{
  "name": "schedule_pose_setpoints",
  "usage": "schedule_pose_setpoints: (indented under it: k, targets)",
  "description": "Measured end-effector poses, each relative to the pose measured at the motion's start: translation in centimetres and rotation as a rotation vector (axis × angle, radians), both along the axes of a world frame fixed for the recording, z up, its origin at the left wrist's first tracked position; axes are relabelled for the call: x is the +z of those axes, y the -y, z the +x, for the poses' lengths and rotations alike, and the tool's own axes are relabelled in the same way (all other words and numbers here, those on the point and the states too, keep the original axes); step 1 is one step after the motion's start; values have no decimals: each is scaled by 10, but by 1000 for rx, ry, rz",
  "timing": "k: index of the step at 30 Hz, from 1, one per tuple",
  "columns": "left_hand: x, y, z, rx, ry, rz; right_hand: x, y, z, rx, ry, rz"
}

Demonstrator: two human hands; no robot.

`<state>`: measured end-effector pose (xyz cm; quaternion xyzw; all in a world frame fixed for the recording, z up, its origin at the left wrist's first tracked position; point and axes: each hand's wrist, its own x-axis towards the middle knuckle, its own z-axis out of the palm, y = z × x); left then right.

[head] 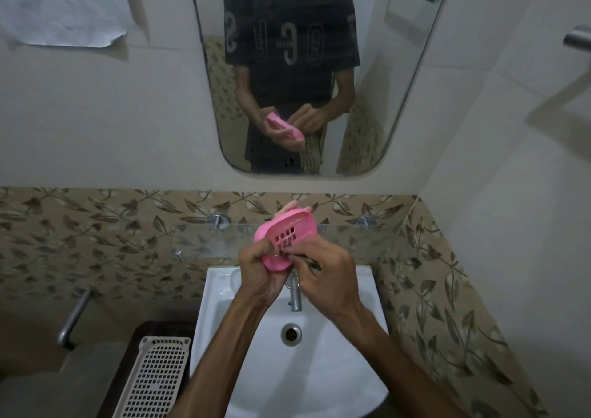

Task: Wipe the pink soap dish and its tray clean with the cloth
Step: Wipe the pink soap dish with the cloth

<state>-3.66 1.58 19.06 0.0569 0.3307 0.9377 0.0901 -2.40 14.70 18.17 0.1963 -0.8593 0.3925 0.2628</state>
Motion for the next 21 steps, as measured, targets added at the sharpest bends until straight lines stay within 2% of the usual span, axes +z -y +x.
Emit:
schedule_pose_setpoints:
  k: [2,6,9,12,15,19,21]
  targets:
    - [-1,-1,-1,-7,0,7,0,-1,-4,-105,50,-73]
    - [-2,0,-2,-11,9,12,-4,-1,-3,-6,26,0]
    - [-4,-1,-4,-32,23,32,-5,-2,-7,-133,106,-77]
    - [-6,1,-4,-37,41,50,-6,-1,-3,11,61,31]
    - [-7,1,-5,-38,28,37,-6,-4,-7,-120,116,-80]
    - [-10,1,-3,-17,41,21,-9,-3,-1,-23,98,-6]
    - [-11,-1,-4,-20,40,24,-11,-5,-3,-124,120,-73]
